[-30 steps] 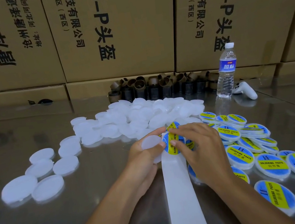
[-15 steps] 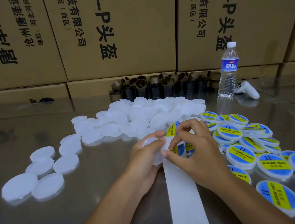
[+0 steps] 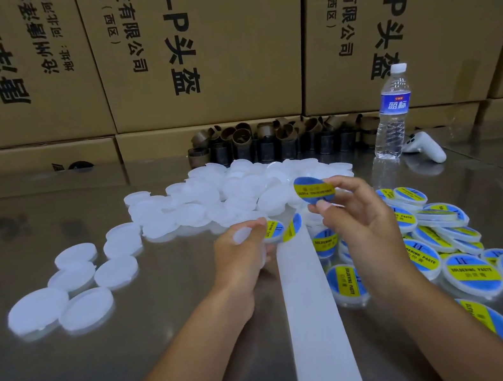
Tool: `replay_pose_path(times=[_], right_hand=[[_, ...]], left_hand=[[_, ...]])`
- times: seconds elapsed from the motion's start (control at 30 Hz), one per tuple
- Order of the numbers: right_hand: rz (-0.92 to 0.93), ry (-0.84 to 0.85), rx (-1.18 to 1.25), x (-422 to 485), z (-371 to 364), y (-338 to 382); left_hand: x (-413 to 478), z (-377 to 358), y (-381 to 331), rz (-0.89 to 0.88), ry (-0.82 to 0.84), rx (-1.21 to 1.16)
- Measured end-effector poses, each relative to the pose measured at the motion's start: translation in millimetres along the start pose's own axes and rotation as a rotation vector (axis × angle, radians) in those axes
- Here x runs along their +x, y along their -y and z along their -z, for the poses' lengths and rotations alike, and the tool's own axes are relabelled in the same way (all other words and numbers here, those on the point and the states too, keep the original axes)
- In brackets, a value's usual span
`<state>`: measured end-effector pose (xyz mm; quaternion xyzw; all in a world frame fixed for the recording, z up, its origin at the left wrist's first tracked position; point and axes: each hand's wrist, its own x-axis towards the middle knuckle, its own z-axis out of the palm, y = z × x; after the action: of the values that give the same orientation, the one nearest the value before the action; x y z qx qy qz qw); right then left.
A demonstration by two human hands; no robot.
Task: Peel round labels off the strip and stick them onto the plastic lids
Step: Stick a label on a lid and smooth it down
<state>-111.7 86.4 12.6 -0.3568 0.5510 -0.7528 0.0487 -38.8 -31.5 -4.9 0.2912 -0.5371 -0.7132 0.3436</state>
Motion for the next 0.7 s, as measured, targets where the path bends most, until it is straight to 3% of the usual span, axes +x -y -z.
replay_pose_path(times=[0.13,0.3,0.5,0.7], right_hand=[[-0.01,0.021,0.026,-1,-2,2],[-0.015,0.078,-0.029,0,-4,2],[0.049,0.184,-0.076,-3,-7,4],[0.199,0.28,-0.358,-9,-9,1]], left_hand=[[6,2,-7,0.022,-0.062,-0.128],[-2,3,-15,0.14,0.193,-0.416],[-3,4,-11,0.222,0.458,-0.374],[-4,4,-8,0.234,0.606,-0.248]])
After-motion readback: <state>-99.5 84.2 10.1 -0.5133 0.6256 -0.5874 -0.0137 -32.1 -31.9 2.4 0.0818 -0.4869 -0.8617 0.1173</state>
